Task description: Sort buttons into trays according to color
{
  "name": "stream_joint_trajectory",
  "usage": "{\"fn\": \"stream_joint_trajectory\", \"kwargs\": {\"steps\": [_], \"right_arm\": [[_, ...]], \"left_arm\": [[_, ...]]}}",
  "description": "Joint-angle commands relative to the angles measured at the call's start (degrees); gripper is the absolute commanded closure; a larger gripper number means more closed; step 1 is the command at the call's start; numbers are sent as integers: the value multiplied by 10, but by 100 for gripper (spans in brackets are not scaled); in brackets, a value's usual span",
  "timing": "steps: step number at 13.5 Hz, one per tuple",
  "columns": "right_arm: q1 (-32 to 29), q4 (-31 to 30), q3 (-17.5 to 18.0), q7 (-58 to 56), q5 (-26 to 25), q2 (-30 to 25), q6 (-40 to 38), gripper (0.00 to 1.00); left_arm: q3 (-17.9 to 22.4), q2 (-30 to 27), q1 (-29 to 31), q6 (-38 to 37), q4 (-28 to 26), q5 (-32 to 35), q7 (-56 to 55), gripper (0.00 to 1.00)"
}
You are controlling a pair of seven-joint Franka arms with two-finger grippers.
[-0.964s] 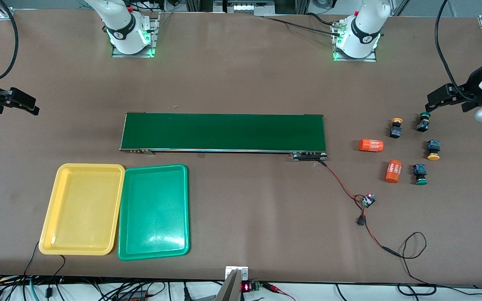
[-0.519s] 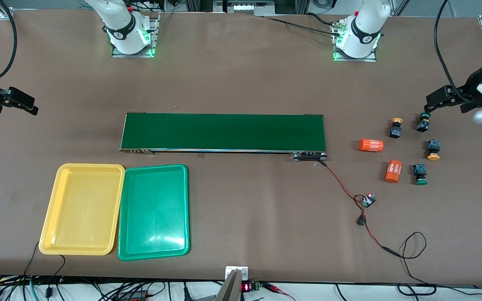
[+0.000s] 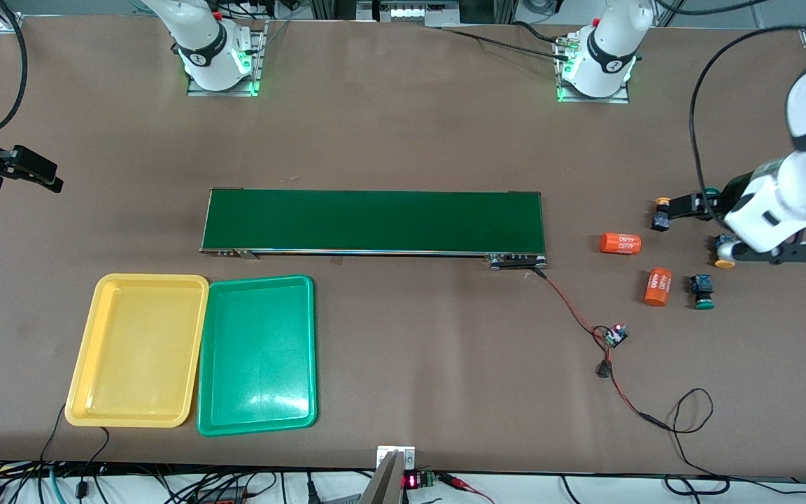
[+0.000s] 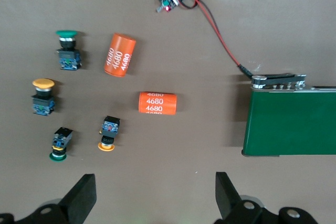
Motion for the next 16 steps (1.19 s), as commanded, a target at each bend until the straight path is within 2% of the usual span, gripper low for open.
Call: {"fn": "stream_joint_trajectory", "kwargs": {"steps": [1,2,5,8,11,16], "right_arm": [[3,9,-3,8,7,3,-4,0],[3,9,-3,8,7,3,-1,0],[3,9,-3,8,6,3,0,0],[3,9,-3,8,6,3,0,0],[3,9,-3,8,7,3,2,0],[3,7,-2,8,9,8,26,0]], "left_arm": [[2,10,-15,-4,8,3,6,0],[2,25,-16,-3,8,1,6,0],[1,21,-16,0,7,-5,20,0],[2,24,-11,2,-9,-9,190,0],[2,27,-6,16,-63,-6,318,0],[2,60,7,143,-157,-3,548,0]]}}
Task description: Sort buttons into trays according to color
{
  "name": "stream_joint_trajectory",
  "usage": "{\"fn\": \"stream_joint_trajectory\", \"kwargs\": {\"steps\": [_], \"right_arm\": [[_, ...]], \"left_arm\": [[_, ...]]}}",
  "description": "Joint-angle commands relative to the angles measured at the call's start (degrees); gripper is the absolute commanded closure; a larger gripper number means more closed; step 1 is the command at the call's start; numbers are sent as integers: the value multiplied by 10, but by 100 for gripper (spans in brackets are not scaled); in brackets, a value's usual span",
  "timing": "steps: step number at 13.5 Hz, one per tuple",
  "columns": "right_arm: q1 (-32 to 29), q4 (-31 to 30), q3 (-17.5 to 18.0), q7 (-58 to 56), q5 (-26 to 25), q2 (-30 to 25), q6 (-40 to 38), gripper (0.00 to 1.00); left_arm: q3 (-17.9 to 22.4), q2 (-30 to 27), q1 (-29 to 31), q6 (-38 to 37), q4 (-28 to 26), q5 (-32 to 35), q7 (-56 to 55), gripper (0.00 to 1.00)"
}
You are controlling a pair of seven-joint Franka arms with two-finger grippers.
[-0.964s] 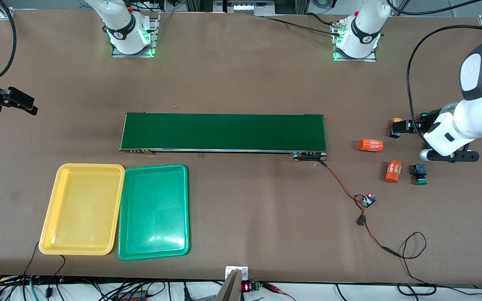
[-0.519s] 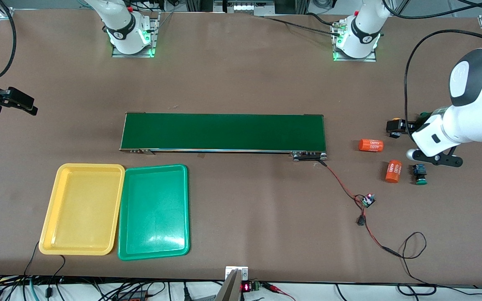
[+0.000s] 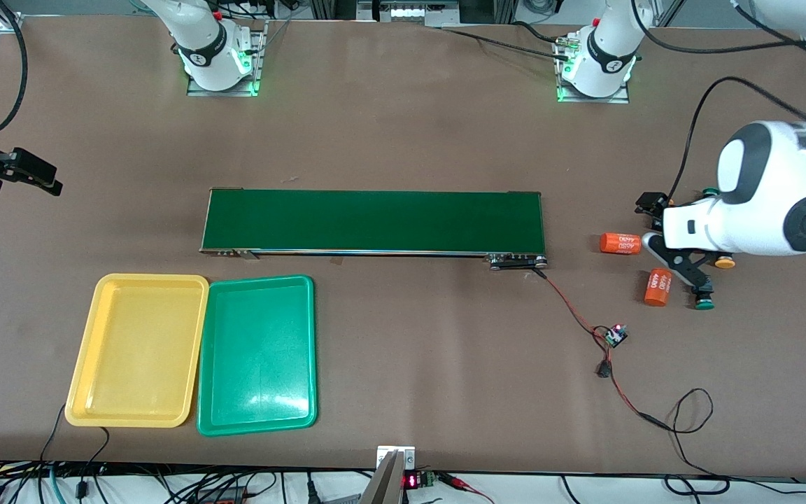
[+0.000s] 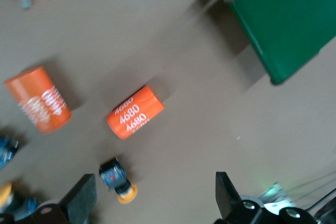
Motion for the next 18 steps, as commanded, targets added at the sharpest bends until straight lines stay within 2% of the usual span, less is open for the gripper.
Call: {"fn": "stream_joint_trajectory", "kwargs": {"steps": [1,2,5,7,8,9,18], "right_arm": [[2,6,-3,7,8,4,4,0],[2,6,-2,7,8,4,2,0],[2,4,-2,7,8,13,7,0],[2,4,-2,7,14,21,8,0],[2,4,-2,7,31,26,10,0],[1,4,-2,7,33,28,11,0],[5,7,-2,5,23,28,9,0]], "left_arm": [[-1,7,9,73,-54,-3,148,0],[-1,11,12,112,-69,-3,218,0],[-3,18,18,160,-83,-3,342,0],[-8,23,19,260,-130,-3,417,0],[-8,22,19,316,-163,-3,431,0],[-8,22,19,342,-178,-3,432,0],[-15,19,43,366,-224,-3,482,0]]}}
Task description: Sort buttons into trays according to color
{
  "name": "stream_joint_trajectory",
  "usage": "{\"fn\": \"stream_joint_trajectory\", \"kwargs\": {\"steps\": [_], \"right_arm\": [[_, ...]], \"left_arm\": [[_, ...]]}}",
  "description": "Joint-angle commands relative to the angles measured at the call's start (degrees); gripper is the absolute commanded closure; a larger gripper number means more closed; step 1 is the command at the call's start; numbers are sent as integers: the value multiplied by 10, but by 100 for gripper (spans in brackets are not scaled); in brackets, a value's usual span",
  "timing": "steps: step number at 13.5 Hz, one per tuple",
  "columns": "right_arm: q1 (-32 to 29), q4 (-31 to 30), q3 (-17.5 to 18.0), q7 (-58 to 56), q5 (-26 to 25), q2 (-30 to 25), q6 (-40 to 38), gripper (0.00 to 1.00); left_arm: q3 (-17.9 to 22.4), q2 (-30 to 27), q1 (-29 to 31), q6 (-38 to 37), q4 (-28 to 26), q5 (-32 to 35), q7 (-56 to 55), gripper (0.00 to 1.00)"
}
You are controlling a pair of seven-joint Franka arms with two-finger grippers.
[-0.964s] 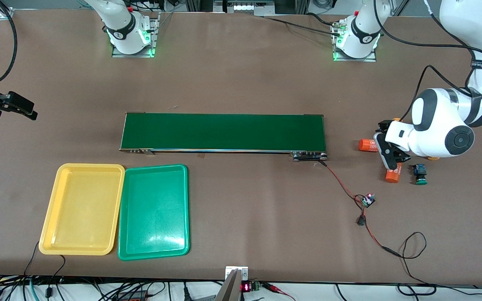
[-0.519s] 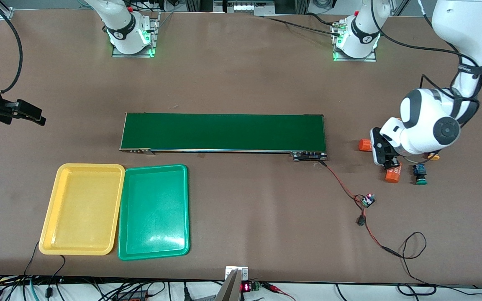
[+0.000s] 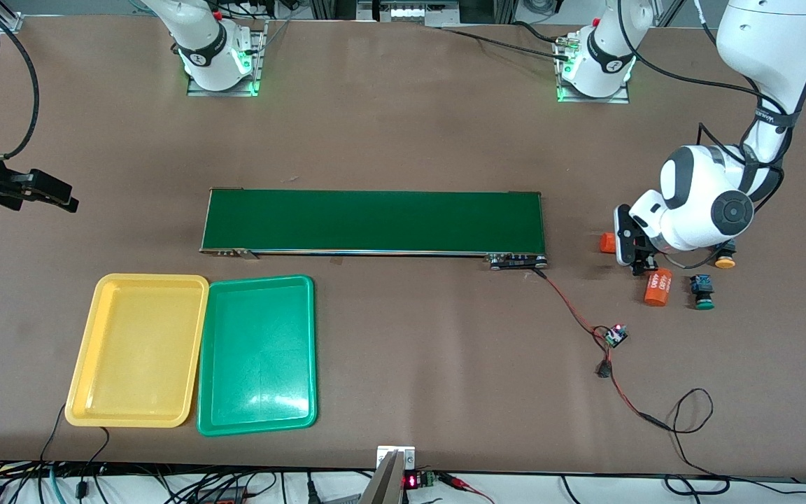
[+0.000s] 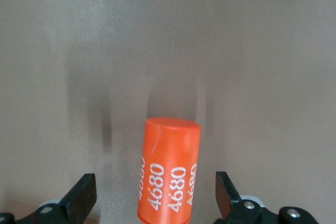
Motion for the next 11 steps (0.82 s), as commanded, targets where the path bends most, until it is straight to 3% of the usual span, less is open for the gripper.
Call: {"fn": "stream_joint_trajectory", "kwargs": {"steps": [1,7,8,11], "right_arm": [[5,6,-2,5,0,-2,-2,0],[5,6,-2,3,-1,0,-2,0],[7,6,-1,4,-8,0,-2,0],[17,6,-1,5,-16,0,-1,0]], "left_arm": [[-5,-15,13,13,-26,-3,25,0],[-5,-11,13,61,-59,-3,25,0],[-5,-11,13,61,-59,-3,25,3],[-6,-9,11,72,-60,-3,40,27]]}}
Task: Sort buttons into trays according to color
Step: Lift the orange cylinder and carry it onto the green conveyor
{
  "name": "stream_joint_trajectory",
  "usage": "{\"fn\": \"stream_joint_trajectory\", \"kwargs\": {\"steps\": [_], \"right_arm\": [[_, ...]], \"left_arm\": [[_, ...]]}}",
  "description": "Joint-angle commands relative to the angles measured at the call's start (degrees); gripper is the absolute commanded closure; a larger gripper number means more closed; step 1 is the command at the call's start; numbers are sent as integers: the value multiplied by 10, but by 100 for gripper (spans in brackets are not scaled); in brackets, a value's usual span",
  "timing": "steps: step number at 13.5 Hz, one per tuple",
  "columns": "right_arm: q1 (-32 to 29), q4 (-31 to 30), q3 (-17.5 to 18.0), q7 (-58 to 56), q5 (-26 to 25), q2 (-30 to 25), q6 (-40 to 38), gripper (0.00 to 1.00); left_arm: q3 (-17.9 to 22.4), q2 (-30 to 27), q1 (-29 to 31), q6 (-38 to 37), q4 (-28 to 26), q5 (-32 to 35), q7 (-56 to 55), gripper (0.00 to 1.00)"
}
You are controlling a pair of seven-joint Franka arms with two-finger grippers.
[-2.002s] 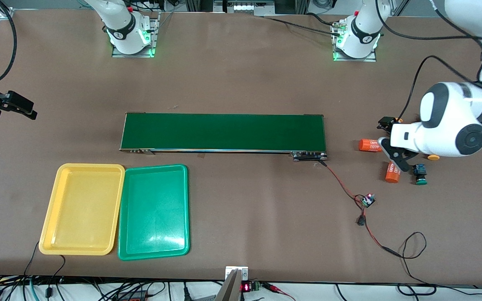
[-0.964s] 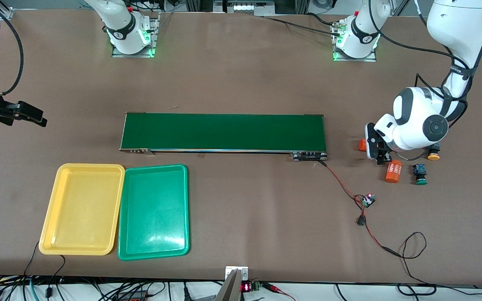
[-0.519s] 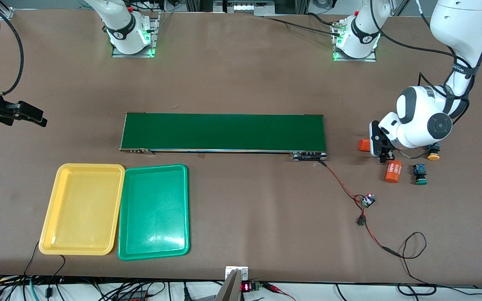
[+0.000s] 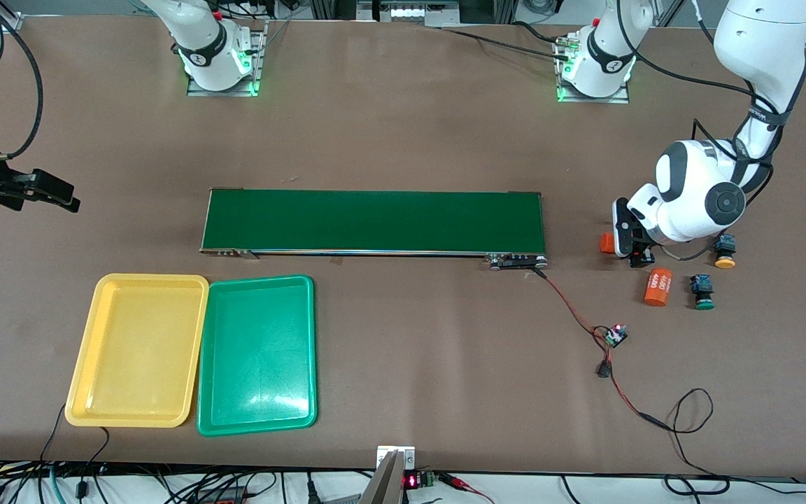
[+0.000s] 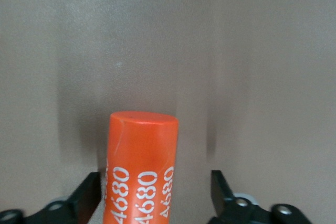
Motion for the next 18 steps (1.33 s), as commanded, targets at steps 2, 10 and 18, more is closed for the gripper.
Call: {"fn": "stream_joint_trajectory", "kwargs": {"steps": [2,10,18], "right_arm": [[10,7,-2,5,-9,3,-1,0],[10,6,-2,4,-10,4,-2,0],[10,7,-2,4,-25,7,-1,0]], "left_arm": [[-6,0,4,51,-14,-3,54,45],[-6,-42,4,29,-15,-5,59,100],[-42,-130,-31,-77,-8,-7,-27,100]]}}
